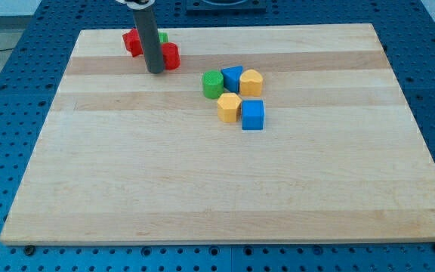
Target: Place red circle and green circle in a horizontal line
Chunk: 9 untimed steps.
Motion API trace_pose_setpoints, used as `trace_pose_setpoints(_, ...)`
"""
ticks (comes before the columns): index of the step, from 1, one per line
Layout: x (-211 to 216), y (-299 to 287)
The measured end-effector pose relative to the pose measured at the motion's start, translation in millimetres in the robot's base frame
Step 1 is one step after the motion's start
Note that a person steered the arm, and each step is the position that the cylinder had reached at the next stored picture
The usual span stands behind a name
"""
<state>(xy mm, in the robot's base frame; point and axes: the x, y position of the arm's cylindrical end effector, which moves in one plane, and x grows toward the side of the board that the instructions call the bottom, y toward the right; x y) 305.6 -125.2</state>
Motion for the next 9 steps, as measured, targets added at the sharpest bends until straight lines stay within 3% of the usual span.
trace_pose_setpoints(6,-26,20)
trace_pose_setpoints(7,-3,20)
trace_pose_setpoints(8,52,15)
trace_pose_setpoints(9,103,53)
